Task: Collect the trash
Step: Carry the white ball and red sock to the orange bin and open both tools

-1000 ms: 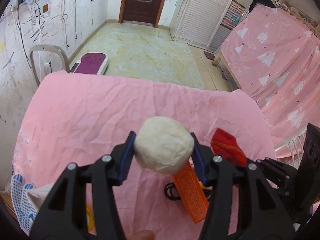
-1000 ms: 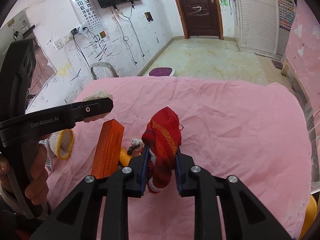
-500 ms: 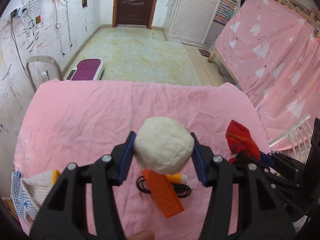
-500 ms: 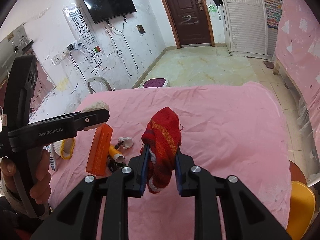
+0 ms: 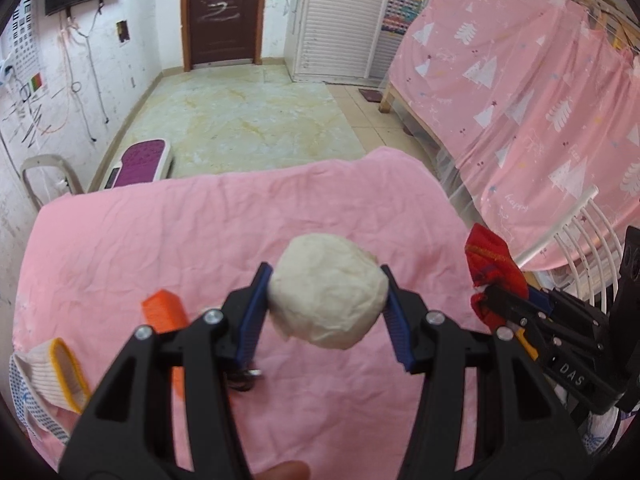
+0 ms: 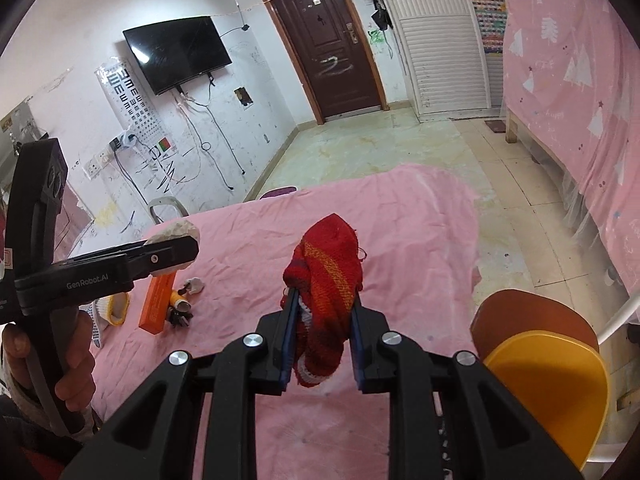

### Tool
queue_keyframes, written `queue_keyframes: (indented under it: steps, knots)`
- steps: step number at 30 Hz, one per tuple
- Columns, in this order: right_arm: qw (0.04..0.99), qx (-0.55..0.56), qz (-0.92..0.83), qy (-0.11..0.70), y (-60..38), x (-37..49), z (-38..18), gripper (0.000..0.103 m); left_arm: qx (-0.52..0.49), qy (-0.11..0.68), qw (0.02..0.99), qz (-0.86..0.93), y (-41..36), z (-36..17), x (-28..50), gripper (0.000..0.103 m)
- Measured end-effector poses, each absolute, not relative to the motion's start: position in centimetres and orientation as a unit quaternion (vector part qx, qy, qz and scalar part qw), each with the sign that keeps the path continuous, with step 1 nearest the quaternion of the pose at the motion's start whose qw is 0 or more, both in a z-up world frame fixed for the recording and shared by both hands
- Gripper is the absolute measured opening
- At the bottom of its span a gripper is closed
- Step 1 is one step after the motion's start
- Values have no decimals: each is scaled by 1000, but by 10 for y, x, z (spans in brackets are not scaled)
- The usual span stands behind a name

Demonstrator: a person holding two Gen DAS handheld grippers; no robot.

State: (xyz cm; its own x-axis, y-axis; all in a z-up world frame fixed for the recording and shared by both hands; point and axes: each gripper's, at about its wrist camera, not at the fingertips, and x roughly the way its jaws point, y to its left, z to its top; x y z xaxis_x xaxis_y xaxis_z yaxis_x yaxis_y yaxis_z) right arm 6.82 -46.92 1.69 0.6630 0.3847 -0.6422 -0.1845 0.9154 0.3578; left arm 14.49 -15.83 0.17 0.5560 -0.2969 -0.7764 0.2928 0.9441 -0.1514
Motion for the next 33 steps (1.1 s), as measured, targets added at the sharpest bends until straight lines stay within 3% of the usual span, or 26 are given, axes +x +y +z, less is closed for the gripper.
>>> queue_keyframes:
  steps: [33]
  knots:
    - [895,223,-12,387,-664,-25,-55,14,132,446,798,-383,-406,-21,73,51]
